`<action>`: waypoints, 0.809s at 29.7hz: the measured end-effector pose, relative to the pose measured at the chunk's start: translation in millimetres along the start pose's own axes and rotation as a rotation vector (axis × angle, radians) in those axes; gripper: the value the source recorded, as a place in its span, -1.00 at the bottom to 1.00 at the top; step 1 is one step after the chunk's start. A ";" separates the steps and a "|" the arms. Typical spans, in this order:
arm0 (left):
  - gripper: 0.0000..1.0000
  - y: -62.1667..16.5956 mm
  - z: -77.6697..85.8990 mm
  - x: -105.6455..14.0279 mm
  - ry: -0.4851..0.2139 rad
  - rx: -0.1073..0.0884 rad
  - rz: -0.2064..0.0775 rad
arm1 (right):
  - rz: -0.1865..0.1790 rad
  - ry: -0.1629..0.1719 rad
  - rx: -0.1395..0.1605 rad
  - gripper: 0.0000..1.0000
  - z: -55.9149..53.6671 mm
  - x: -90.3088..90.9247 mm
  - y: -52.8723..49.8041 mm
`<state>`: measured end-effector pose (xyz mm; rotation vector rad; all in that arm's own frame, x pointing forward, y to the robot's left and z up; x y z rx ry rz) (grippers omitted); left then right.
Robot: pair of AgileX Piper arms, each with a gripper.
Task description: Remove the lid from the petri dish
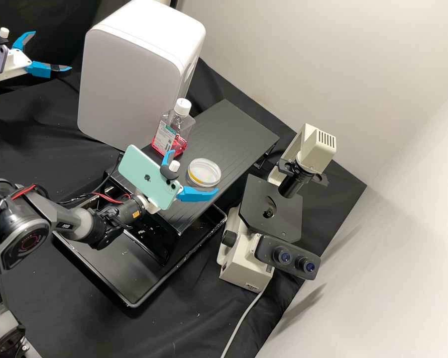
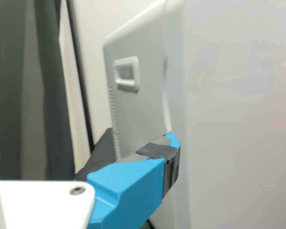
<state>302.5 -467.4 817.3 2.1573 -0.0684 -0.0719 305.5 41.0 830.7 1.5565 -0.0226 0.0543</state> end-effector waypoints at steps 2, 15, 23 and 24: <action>1.00 -0.6 7.4 -4.5 -0.034 -0.009 -0.004 | 0.000 0.000 0.000 1.00 0.0 0.0 0.0; 1.00 -7.8 44.9 -18.7 -0.287 0.026 0.059 | 0.000 0.000 0.000 1.00 0.0 0.0 0.0; 1.00 -24.6 50.4 -15.9 -0.336 0.029 0.010 | 0.000 0.000 0.000 1.00 0.0 0.0 0.0; 1.00 -26.7 52.5 -15.9 -0.344 0.027 0.004 | 0.000 0.000 0.000 1.00 0.0 0.0 0.0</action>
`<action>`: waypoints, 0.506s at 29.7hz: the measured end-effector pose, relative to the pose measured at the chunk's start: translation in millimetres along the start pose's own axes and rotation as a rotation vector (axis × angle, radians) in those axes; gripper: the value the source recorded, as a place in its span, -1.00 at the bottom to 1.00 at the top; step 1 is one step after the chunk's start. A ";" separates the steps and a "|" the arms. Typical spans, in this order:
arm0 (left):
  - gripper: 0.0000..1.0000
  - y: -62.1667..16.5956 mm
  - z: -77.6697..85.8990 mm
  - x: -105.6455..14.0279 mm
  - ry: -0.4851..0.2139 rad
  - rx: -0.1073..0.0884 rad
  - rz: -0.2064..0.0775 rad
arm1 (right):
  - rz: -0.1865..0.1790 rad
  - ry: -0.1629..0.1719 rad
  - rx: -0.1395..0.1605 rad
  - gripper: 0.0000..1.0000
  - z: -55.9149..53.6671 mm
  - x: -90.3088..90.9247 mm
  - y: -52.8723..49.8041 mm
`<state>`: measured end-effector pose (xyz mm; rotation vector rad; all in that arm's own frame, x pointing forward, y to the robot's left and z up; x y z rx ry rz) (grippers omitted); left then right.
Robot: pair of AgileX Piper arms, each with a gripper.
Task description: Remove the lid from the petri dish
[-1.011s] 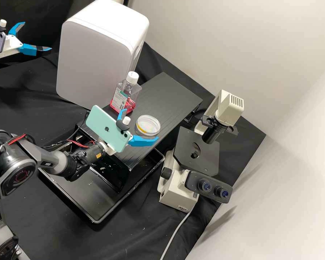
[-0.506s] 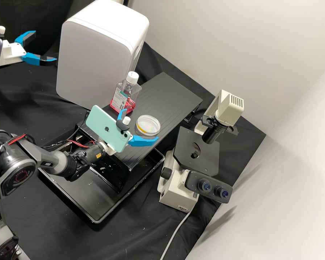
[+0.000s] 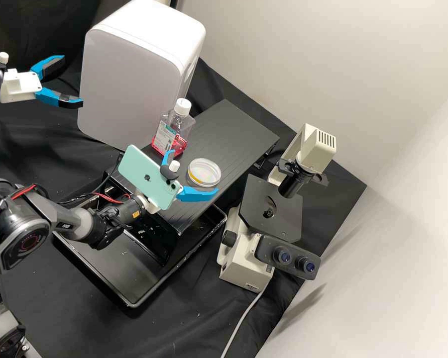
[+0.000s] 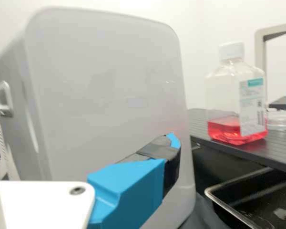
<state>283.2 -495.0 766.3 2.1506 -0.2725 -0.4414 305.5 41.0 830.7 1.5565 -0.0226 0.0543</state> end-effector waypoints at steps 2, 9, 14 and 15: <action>1.00 -3.2 2.2 0.8 -0.013 -0.006 -0.012 | 0.000 0.000 0.000 1.00 0.0 0.0 0.0; 1.00 -7.0 7.4 2.1 -0.035 -0.025 -0.022 | 0.000 0.000 0.000 1.00 0.0 0.0 0.0; 1.00 -9.5 14.0 3.2 -0.058 -0.057 -0.031 | 0.000 0.000 0.000 1.00 0.0 0.0 0.0; 1.00 -10.1 15.6 2.8 -0.063 -0.058 -0.034 | 0.000 0.000 0.000 1.00 0.0 0.0 0.0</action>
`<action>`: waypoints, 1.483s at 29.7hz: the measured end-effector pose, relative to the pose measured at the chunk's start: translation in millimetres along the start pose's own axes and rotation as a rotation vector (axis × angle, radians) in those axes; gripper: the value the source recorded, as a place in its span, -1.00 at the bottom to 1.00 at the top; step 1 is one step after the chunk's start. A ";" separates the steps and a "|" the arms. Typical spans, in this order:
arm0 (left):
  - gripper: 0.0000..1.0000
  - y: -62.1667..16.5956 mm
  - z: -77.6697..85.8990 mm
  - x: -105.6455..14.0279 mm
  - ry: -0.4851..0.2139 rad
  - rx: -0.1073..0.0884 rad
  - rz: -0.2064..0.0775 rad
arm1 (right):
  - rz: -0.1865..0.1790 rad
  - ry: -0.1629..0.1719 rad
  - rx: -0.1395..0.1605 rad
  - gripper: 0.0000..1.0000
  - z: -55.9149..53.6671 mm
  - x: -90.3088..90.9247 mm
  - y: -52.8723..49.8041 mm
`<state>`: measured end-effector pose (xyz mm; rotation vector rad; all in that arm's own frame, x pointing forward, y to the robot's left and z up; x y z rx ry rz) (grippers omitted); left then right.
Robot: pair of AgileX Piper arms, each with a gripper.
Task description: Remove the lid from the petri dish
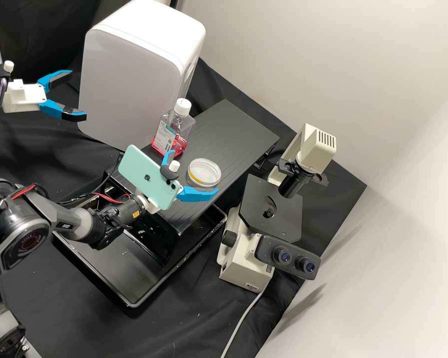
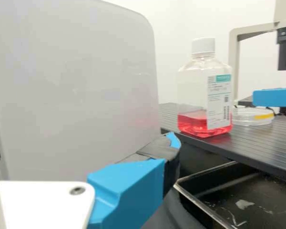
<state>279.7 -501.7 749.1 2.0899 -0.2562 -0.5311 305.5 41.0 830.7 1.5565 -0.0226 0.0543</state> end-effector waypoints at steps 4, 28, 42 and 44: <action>1.00 -8.5 7.7 -6.0 -0.020 -0.007 -0.037 | 0.000 0.000 0.000 1.00 0.0 0.0 0.0; 1.00 -34.0 40.9 -23.1 -0.183 0.166 -0.146 | 0.000 0.000 0.000 1.00 0.0 0.0 0.0; 1.00 -43.8 32.7 5.9 -0.262 0.011 -0.188 | 0.000 0.000 0.000 1.00 0.0 0.0 0.0; 1.00 -45.3 31.4 11.6 -0.260 -0.024 -0.189 | 0.000 0.000 0.000 1.00 0.0 0.0 0.0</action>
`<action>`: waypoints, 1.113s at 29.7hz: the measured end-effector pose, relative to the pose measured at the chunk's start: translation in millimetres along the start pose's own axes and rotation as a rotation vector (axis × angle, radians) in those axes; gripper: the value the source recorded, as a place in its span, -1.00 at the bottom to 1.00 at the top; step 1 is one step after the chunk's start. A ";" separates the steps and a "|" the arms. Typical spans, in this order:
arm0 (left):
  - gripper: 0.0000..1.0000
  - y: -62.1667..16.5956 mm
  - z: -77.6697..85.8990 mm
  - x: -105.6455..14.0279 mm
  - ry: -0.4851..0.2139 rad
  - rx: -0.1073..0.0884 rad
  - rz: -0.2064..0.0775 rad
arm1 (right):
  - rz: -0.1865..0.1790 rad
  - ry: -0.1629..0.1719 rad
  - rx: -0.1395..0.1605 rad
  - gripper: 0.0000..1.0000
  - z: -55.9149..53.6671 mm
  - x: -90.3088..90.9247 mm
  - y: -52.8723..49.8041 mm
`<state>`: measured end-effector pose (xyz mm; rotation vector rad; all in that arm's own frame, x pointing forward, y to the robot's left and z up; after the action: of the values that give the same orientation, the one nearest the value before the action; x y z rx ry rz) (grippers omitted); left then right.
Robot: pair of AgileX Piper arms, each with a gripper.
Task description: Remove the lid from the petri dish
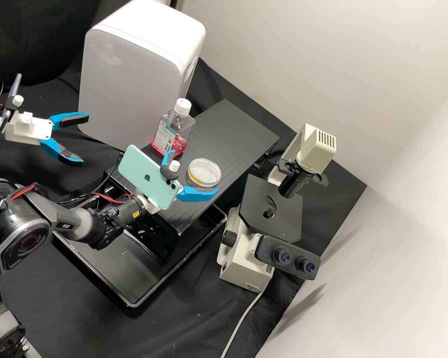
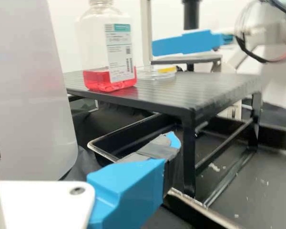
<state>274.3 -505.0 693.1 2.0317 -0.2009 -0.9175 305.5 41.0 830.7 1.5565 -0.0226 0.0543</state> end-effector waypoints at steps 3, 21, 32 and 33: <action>1.00 2.2 -4.8 4.5 0.004 -0.042 0.011 | 0.000 0.000 0.000 1.00 0.0 0.0 0.0; 1.00 -21.2 -8.9 35.6 -0.027 -0.113 -0.030 | 0.000 0.000 0.000 1.00 0.0 0.0 0.0; 1.00 -28.6 -4.6 39.9 -0.021 -0.127 -0.042 | 0.000 0.000 0.000 1.00 0.0 0.0 0.0; 1.00 -27.9 -5.2 40.5 -0.017 -0.128 -0.038 | 0.000 0.000 0.000 1.00 0.0 0.0 0.0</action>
<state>301.4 -503.1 651.8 1.9161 -0.1102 -0.9469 305.5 41.0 830.7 1.5565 -0.0226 0.0543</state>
